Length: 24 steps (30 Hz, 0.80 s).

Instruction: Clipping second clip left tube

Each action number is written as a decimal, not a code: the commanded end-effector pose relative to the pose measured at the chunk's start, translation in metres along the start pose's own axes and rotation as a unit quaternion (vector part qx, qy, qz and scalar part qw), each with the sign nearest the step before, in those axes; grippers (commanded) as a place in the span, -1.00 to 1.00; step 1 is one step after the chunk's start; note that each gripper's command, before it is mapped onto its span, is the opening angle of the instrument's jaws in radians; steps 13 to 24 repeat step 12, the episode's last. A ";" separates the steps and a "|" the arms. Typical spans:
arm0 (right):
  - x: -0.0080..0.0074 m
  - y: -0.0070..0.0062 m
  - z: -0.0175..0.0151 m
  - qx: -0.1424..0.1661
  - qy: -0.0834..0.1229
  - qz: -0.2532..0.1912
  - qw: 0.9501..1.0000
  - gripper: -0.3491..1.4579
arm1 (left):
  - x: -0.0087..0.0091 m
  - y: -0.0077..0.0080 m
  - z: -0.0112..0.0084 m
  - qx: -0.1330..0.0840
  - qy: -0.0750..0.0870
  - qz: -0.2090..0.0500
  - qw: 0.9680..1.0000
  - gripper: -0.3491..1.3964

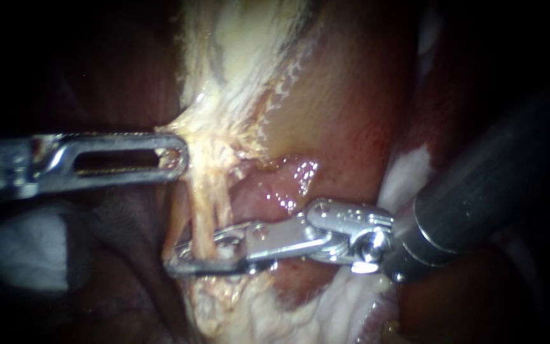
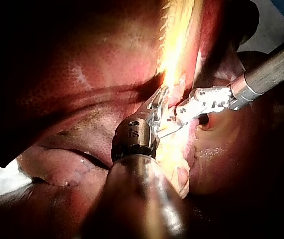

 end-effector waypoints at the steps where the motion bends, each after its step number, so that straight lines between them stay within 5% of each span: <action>1: -0.0002 0.0000 0.0002 0.000 0.000 -0.001 1.000 -1.00 | 0.0000 0.0000 0.0000 0.001 0.000 0.000 1.000 -1.00; 24: -0.0005 0.0000 0.0004 -0.002 -0.002 -0.002 1.000 -1.00 | -0.0001 0.0001 0.0001 0.001 0.000 0.000 1.000 -1.00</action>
